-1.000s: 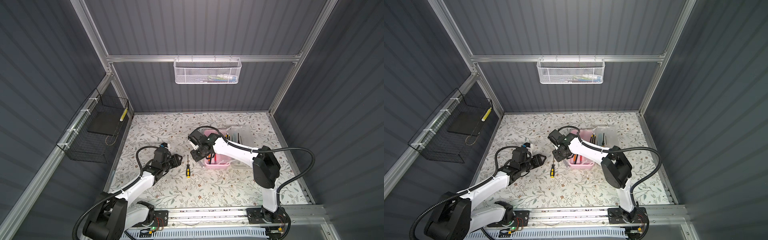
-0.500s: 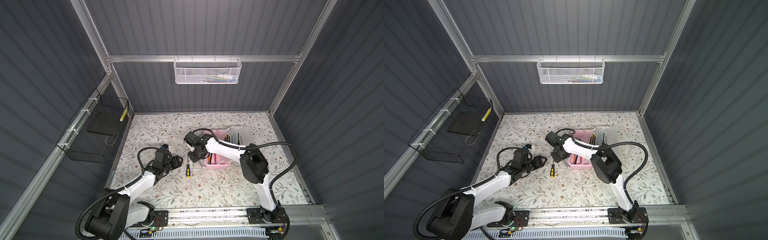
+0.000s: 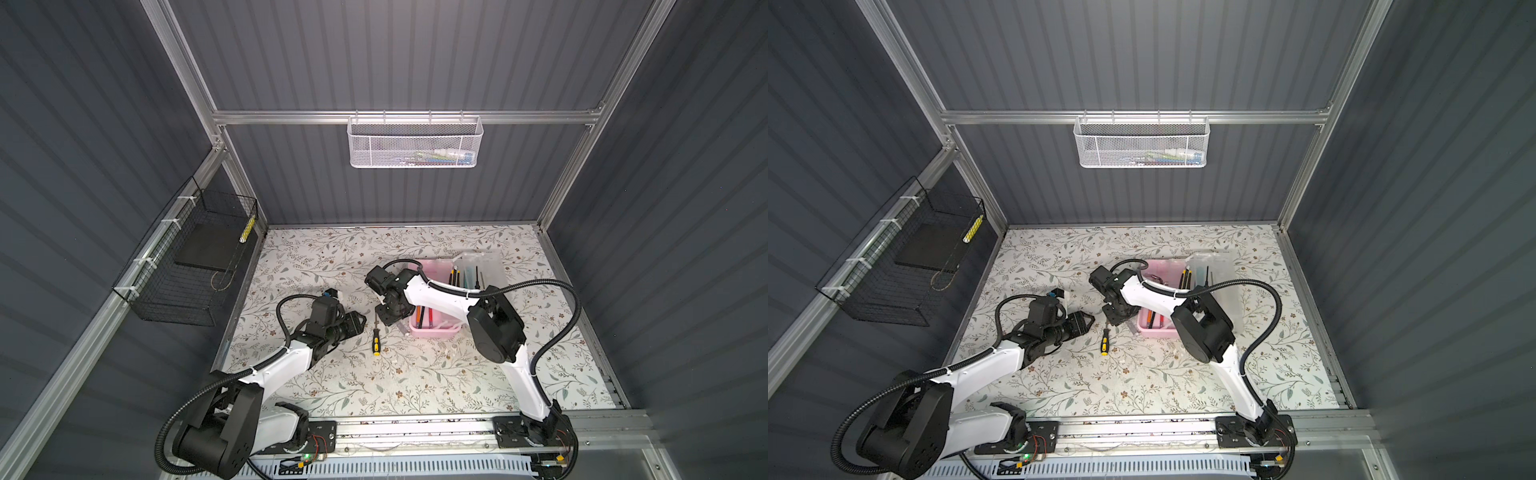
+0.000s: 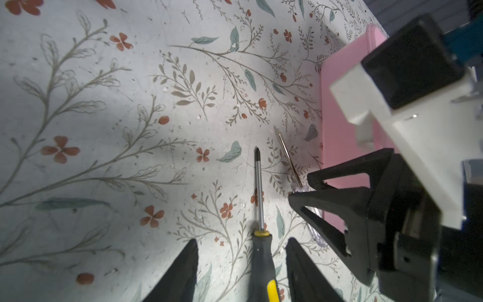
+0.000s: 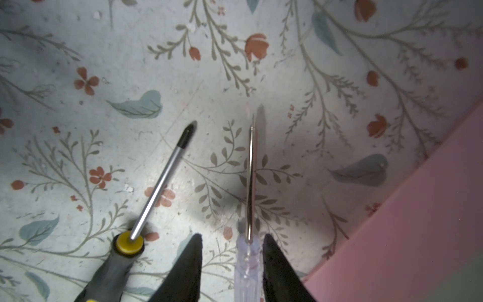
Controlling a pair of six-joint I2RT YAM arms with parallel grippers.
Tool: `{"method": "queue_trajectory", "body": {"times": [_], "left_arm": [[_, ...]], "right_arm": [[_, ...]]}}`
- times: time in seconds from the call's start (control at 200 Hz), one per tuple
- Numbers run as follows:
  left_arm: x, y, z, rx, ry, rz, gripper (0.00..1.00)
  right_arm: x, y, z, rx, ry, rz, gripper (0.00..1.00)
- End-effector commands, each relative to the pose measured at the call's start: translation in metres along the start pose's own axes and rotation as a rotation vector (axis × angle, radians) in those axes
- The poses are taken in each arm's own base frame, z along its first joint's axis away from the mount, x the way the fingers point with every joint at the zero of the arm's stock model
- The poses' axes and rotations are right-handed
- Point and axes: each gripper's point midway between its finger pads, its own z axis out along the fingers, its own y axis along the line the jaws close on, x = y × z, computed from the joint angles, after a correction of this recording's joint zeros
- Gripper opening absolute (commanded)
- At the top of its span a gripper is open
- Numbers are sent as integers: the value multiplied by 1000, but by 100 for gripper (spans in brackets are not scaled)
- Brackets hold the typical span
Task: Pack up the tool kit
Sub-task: 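Return the right gripper to the other clear-handled screwdriver and close, then lift the second clear-handled screwdriver and carry it toward the clear lid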
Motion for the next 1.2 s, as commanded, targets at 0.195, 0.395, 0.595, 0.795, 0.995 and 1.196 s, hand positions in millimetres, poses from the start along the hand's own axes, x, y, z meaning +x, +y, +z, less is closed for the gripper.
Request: {"method": "queue_trajectory", "body": {"times": [0.195,0.395,0.595,0.795,0.995,1.196], "left_arm": [[3,5,3,-14,5,-8,55],[4,6,5,-16,6,-8,55],[4,6,5,-17,5,-2,55],[4,8,4,-23,0,-5,55],[3,9,4,-28,-2,-6,54],[4,10,6,-33,2,-4,54]], "right_arm": [[9,-1,7,-1,68,0,35],[12,5,5,-35,83,9,34],[18,7,6,-45,104,6,33],[21,8,12,-48,122,8,33],[21,8,16,-46,135,5,30],[21,9,19,-46,136,5,23]]}}
